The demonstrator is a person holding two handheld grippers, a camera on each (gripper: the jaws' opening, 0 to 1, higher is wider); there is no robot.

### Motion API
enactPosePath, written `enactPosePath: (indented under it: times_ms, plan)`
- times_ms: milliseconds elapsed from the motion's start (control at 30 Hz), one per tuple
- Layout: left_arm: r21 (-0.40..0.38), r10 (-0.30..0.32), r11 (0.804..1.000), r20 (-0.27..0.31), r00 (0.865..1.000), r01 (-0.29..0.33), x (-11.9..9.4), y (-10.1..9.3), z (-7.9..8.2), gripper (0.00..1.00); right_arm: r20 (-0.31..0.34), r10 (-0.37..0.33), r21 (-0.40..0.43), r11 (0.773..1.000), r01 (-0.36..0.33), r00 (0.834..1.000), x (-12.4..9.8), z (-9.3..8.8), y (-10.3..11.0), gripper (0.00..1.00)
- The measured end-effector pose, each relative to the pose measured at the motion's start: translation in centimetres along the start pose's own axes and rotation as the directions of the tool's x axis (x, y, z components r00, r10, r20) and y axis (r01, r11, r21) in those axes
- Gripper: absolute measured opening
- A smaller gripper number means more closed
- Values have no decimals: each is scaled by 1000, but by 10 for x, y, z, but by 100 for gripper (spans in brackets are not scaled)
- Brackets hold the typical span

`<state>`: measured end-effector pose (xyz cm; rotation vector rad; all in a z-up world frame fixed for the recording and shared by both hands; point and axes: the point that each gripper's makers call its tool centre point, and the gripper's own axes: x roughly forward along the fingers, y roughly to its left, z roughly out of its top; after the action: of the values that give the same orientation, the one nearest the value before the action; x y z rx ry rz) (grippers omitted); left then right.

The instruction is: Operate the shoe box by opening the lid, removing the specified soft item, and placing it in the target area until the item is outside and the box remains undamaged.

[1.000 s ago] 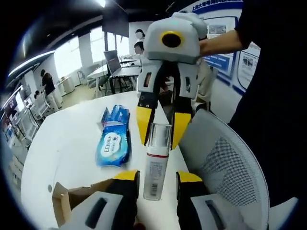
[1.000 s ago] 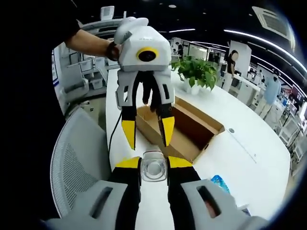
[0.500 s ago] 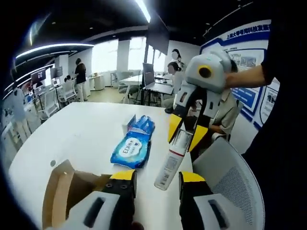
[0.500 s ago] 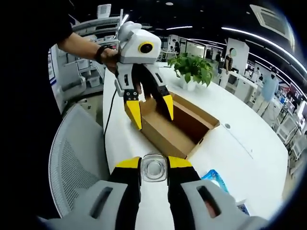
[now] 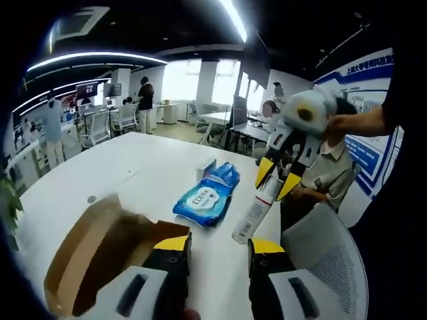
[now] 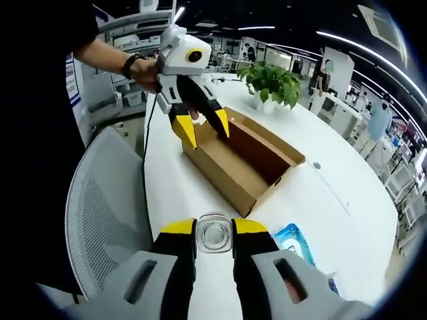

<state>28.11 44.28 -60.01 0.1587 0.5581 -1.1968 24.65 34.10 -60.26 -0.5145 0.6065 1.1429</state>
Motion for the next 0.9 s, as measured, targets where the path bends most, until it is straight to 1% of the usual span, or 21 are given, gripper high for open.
enactPosePath:
  times_ms: [133, 233, 333, 367, 467, 567, 600, 667, 700, 767, 900]
  plan:
    - [-50, 42, 998, 8, 999, -42, -7, 1, -11, 35, -27, 9, -14, 1000, -9, 1000, -3, -9, -8, 17]
    - [-90, 76, 993, 13, 997, -75, -12, 1, -19, 34, -60, 14, -34, 999, -16, 998, -5, -18, -20, 17]
    - [-112, 99, 989, 12, 995, -97, -16, 1, -24, 34, -81, 17, -48, 999, -21, 997, -9, -22, -30, 17]
    - [-122, 110, 987, 13, 994, -107, -17, 0, -27, 34, -95, 19, -60, 998, -25, 995, -11, -24, -38, 17]
    - [-149, 131, 981, 14, 991, -128, -20, -2, -32, 34, -120, 29, -77, 996, -39, 992, -14, -27, -51, 17]
    - [-173, 159, 972, 2, 987, -156, -23, -3, -42, 34, -144, 44, -91, 994, -57, 989, -16, -30, -69, 17]
    - [-181, 165, 970, 0, 986, -162, -23, -3, -45, 34, -163, 47, -100, 993, -64, 986, -17, -33, -77, 17]
    - [-194, 181, 965, -2, 983, -178, -25, -4, -49, 34, -180, 47, -114, 991, -68, 982, -18, -37, -85, 17]
    - [-209, 198, 958, -3, 980, -194, -28, -4, -52, 34, -195, 45, -124, 990, -70, 980, -19, -39, -93, 17]
    - [-226, 214, 951, -1, 977, -209, -30, -4, -55, 34, -204, 47, -122, 990, -73, 978, -19, -41, -107, 17]
    - [-261, 251, 933, -22, 968, -248, -34, -3, -68, 34, -224, 58, -111, 990, -84, 973, -18, -46, -131, 17]
